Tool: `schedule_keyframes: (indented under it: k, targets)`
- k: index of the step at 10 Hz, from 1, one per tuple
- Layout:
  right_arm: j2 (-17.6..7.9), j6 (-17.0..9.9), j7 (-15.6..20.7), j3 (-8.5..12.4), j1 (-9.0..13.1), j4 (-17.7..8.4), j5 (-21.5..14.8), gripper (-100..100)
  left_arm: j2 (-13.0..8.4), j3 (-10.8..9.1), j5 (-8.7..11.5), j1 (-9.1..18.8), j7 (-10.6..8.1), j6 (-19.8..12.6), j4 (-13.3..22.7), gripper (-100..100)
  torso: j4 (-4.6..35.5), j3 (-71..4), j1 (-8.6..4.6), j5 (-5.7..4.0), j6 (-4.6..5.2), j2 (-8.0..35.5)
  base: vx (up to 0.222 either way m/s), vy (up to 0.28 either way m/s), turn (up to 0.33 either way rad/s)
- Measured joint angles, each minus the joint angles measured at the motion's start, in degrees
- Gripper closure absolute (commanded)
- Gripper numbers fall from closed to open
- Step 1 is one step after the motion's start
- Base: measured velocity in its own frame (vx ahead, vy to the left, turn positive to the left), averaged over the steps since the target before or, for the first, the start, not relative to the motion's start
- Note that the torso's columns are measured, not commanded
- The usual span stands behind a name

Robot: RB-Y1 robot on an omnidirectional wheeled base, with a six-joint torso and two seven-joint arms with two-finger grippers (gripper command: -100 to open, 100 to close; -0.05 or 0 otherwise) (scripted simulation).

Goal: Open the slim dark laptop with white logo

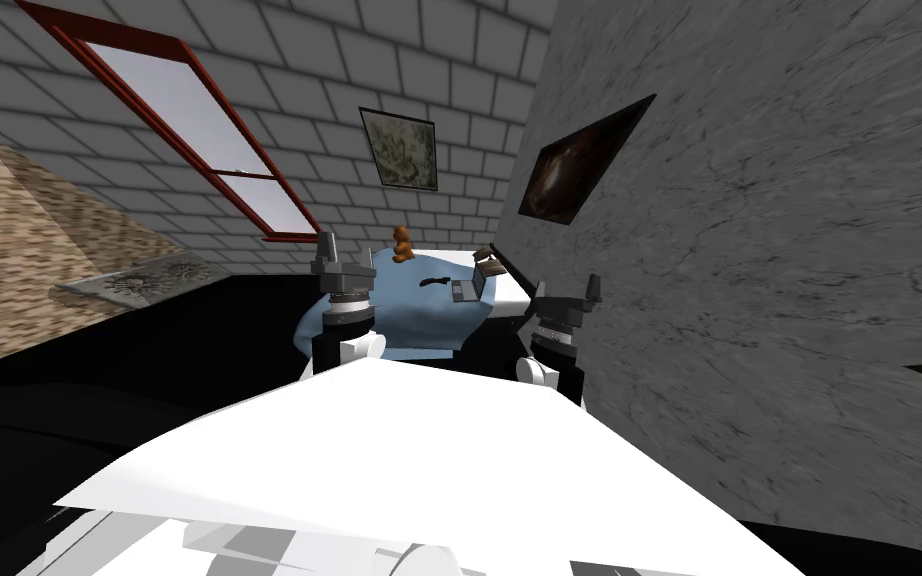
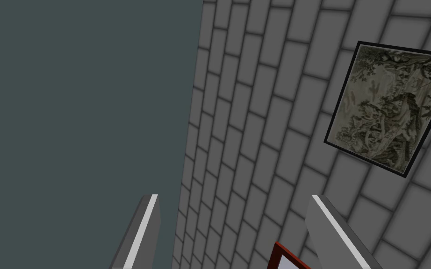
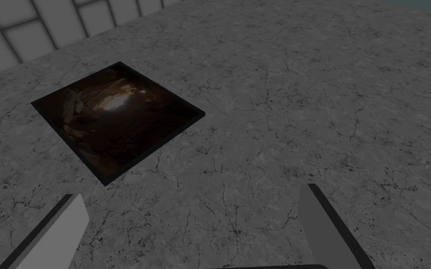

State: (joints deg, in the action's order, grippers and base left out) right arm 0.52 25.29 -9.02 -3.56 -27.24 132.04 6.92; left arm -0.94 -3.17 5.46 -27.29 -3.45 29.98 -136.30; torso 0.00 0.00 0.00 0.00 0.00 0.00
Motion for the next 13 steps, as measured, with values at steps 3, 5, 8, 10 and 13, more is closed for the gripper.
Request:
schedule_keyframes:
  k: [3,5,8,10,13]
  targets:
    - [0.0,0.0,0.0,0.0,0.0,0.0,0.0,0,0.0,0.0,0.0,0.0,0.0,0.0,0.0,0,10.1,-20.1,0.0,0.0,0.0,10.0,0.0,0.0,0.0]
    - [0.0,0.0,0.0,0.0,0.0,0.0,0.0,0,0.0,0.0,0.0,0.0,0.0,0.0,0.0,0,18.5,-36.9,0.0,0.0,0.0,18.5,0.0,0.0,0.0]
    - [0.0,0.0,0.0,0.0,0.0,0.0,0.0,0,0.0,0.0,0.0,0.0,0.0,0.0,0.0,0,31.1,-62.3,0.0,0.0,0.0,31.2,0.0,0.0,0.0]
    - [0.0,0.0,0.0,0.0,0.0,0.0,0.0,-100,0.0,0.0,0.0,0.0,0.0,0.0,0.0,0,39.6,-79.2,0.0,0.0,0.0,39.6,0.004,-0.003,0.005]
    - [-3.9,-0.8,-1.0,0.3,1.4,-1.3,2.0,-100,0.0,0.0,0.0,0.0,0.0,0.0,0.0,0,42.2,-84.5,-0.05,-0.02,0.0,42.2,0.012,-0.025,0.028]
